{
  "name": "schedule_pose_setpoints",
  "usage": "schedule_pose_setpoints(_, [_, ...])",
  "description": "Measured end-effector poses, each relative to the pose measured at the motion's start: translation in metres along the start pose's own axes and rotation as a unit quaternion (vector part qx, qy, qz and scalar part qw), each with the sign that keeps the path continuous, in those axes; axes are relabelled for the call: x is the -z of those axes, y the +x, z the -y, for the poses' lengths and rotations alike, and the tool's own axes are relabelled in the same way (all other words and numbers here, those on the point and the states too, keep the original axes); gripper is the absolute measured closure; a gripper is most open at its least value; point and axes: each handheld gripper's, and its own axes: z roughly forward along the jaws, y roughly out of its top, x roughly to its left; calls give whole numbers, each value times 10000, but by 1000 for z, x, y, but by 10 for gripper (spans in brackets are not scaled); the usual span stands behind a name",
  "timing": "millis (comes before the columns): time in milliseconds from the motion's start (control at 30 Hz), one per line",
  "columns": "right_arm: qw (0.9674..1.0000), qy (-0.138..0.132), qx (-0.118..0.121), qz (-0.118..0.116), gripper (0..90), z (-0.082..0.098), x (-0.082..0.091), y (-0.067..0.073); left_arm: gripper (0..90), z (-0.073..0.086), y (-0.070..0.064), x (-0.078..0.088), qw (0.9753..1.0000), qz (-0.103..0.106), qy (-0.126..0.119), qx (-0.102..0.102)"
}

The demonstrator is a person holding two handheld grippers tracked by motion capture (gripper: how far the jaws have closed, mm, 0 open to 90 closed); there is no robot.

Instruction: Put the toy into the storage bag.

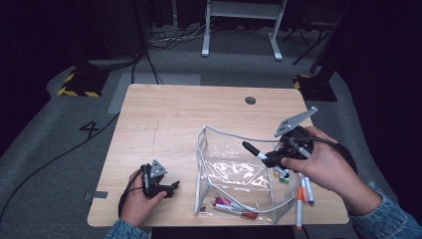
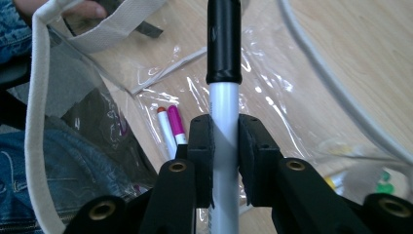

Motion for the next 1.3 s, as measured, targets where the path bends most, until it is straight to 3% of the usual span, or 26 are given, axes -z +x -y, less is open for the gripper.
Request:
schedule_pose_setpoints(333, [9979, 511, 339, -228, 771, -17, -42, 13, 206, 0, 0, 0, 10000, -7, -4, -9])
schedule_pose_setpoints(667, [9941, 866, 472, -448, 770, -23, -76, 22, 206, 0, 0, 0, 10000, -5, -4, -3])
schedule_pose_setpoints(933, [9883, 1244, 587, -658, 771, -19, -106, 32, 205, 0, 0, 0, 10000, -8, -7, 11])
schedule_pose_setpoints(1233, [9823, 1597, 680, -709, 771, -13, -127, 37, 205, 0, 0, 0, 10000, -6, -6, 11])
schedule_pose_setpoints(1300, [9788, 1768, 754, -707, 770, -10, -134, 39, 205, 0, 0, 0, 10000, -8, -5, -10])
